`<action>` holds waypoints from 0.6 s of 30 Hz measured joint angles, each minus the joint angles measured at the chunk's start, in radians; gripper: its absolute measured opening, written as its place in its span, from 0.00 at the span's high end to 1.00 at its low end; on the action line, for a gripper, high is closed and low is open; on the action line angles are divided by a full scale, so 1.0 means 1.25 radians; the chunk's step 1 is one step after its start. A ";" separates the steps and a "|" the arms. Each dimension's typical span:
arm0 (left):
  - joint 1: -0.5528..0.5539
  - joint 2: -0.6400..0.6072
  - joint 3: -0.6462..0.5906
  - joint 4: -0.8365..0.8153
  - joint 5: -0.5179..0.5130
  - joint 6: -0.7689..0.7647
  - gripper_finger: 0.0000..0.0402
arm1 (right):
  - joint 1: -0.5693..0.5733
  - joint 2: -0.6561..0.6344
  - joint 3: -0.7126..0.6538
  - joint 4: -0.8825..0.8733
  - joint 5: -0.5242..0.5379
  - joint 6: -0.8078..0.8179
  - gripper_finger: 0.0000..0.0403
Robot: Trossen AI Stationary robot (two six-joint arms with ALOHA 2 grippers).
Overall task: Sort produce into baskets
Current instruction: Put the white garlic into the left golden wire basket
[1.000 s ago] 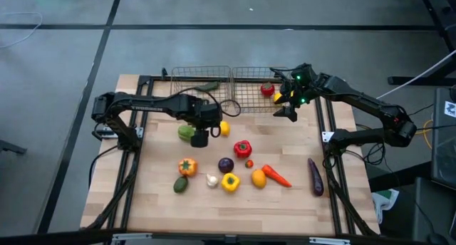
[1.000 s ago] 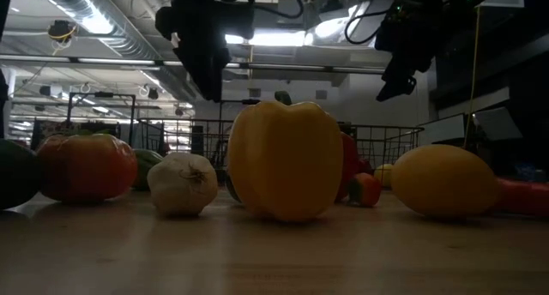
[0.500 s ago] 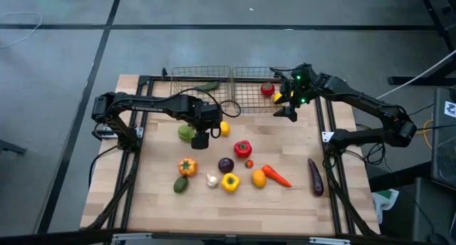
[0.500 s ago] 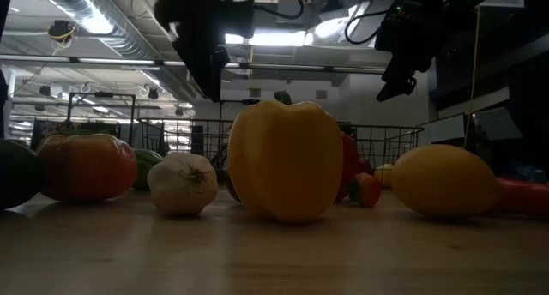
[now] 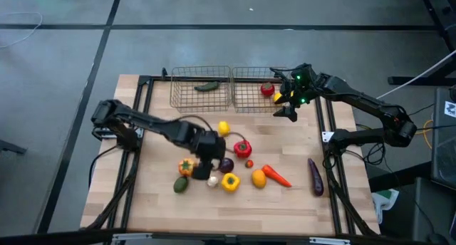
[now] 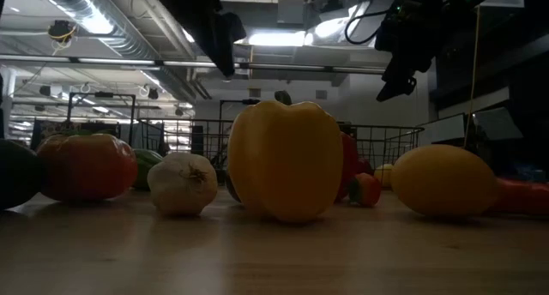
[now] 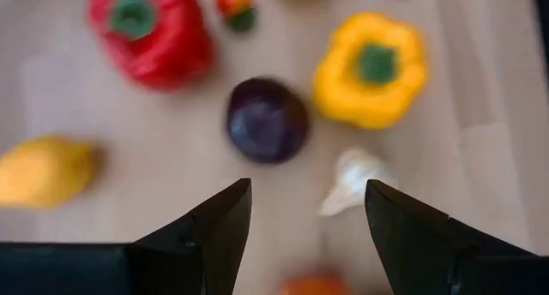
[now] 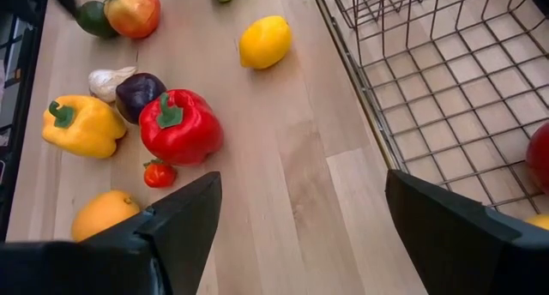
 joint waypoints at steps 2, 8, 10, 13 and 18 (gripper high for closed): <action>-0.027 0.015 0.000 0.015 0.000 -0.011 0.44 | 0.000 0.000 0.000 -0.001 0.000 0.000 0.19; -0.081 0.077 0.000 0.064 -0.001 -0.037 0.44 | 0.000 0.000 0.000 -0.002 0.000 0.000 0.19; -0.090 0.098 0.000 0.068 -0.003 -0.038 0.44 | 0.000 0.000 0.000 -0.002 0.000 0.000 0.19; -0.098 0.130 0.000 0.071 -0.004 -0.053 0.44 | 0.000 0.000 0.000 -0.002 0.000 0.000 0.19; -0.098 0.164 0.000 0.069 -0.004 -0.060 0.44 | 0.000 0.000 0.000 -0.002 0.000 0.000 0.19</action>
